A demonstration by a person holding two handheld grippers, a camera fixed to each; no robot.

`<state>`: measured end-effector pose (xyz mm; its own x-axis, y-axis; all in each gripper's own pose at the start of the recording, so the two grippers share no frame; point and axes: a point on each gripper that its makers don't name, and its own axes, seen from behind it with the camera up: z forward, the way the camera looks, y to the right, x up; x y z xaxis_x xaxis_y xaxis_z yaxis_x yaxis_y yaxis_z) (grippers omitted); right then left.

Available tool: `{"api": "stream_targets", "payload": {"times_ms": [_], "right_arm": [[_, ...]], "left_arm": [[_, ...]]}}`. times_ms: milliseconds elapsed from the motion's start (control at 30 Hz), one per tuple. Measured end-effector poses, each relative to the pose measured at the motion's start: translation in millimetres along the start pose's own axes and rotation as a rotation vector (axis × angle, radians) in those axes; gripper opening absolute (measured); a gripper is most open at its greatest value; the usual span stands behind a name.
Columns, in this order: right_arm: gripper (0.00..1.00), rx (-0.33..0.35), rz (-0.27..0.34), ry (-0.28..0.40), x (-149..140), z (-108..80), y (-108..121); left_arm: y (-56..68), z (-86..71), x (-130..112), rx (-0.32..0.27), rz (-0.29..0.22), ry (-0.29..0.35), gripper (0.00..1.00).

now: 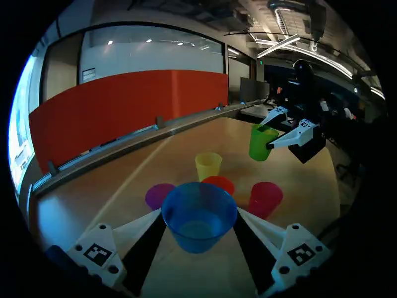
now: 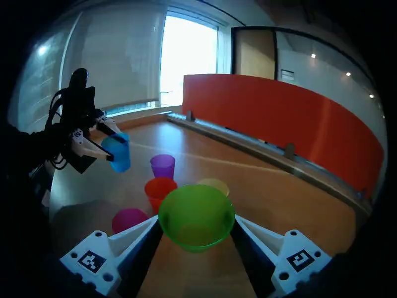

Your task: Pour water

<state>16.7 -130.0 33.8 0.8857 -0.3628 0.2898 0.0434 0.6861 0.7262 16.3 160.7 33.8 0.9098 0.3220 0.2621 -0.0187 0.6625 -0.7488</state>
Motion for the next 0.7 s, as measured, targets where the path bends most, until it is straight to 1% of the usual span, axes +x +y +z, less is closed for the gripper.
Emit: {"api": "stream_targets", "payload": {"times_ms": [200, 400, 567, 700], "right_arm": [[0.91, -0.007, -0.002, 0.045, 13.9, -6.5, -1.2], [0.91, -0.006, 0.005, 0.097, 27.9, -10.7, -4.0], [0.91, -0.008, 0.013, 0.135, 38.5, -12.5, -4.8], [0.91, -0.006, 0.019, 0.169, 47.1, -13.5, -5.4]], "left_arm": [[1.4, -6.1, 16.9, 0.011, 0.003, 0.045, 0.87], [2.7, -11.7, 34.1, 0.018, -0.005, 0.098, 0.87], [1.9, -15.4, 47.1, 0.023, -0.025, 0.145, 0.87], [1.0, -17.7, 51.3, 0.022, -0.040, 0.164, 0.87]]}}
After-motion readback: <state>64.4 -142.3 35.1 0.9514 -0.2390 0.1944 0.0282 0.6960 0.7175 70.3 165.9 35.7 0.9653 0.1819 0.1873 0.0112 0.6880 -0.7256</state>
